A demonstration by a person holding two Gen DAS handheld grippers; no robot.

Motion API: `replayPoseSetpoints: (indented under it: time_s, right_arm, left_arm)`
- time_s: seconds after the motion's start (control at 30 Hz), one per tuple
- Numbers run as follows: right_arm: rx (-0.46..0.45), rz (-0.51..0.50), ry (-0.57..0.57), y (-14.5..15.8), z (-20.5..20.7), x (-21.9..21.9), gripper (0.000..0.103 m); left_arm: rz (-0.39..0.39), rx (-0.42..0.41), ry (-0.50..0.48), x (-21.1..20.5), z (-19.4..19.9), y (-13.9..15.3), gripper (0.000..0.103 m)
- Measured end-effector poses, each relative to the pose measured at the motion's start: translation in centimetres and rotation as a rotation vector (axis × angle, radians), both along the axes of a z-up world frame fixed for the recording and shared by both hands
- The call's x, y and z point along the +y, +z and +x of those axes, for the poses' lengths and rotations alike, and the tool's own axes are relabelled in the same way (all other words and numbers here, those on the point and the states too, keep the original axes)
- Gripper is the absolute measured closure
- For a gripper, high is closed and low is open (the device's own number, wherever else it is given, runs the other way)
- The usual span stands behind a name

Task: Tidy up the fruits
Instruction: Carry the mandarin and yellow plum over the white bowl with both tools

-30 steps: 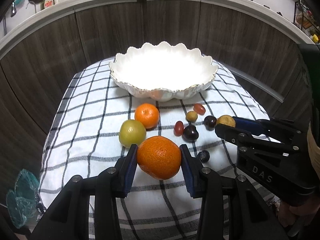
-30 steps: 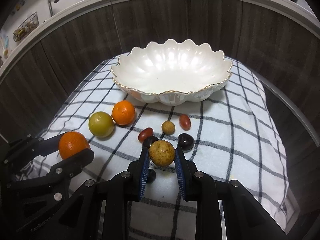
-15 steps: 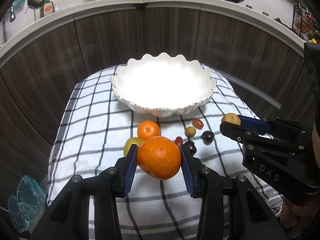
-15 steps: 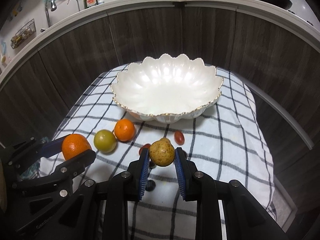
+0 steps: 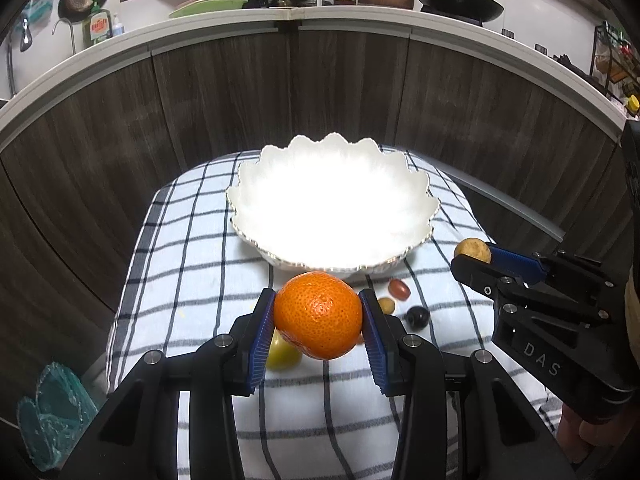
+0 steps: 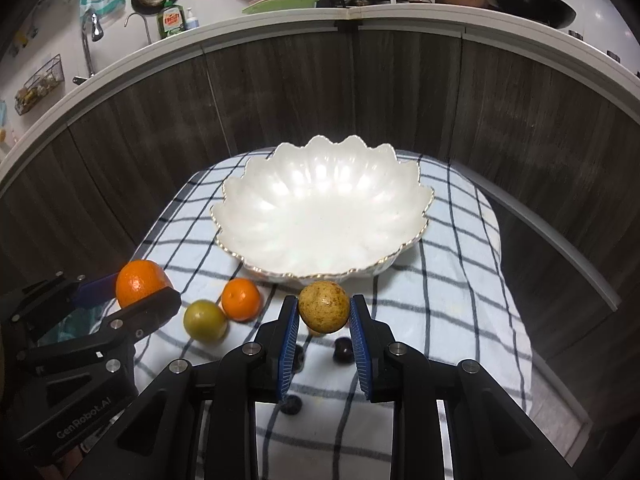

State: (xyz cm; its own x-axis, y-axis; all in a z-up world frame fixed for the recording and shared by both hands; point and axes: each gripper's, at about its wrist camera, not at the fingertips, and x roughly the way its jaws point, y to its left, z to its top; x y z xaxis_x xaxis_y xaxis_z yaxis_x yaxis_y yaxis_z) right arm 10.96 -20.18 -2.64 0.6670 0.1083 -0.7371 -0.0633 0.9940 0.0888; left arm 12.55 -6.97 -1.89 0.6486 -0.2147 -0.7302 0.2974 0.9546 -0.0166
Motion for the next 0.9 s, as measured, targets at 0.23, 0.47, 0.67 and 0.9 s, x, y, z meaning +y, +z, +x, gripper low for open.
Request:
replayPoseSetpoints:
  time_s: [0.23, 0.47, 0.67, 0.9]
  right_arm:
    - [-0.016, -0.006, -0.024, 0.6, 1.2, -0.8, 0.076]
    - [-0.026, -0.01, -0.044, 1.0, 2.9, -1.4, 0.076]
    - [-0.029, -0.016, -0.054, 1.0, 4.6, -1.7, 0.076]
    - [-0.021, -0.029, -0.081, 0.7, 6.8, -2.5, 0.076]
  left_arm:
    - [0.0, 0.001, 0.014, -0.2, 1.9, 0.5, 0.062]
    - [0.007, -0.01, 0.023, -0.3, 3.8, 1.0, 0.062]
    - [0.007, -0.009, 0.027, -0.5, 5.5, 1.0, 0.062]
    - [0.004, -0.009, 0.037, -0.8, 8.2, 1.0, 0.062]
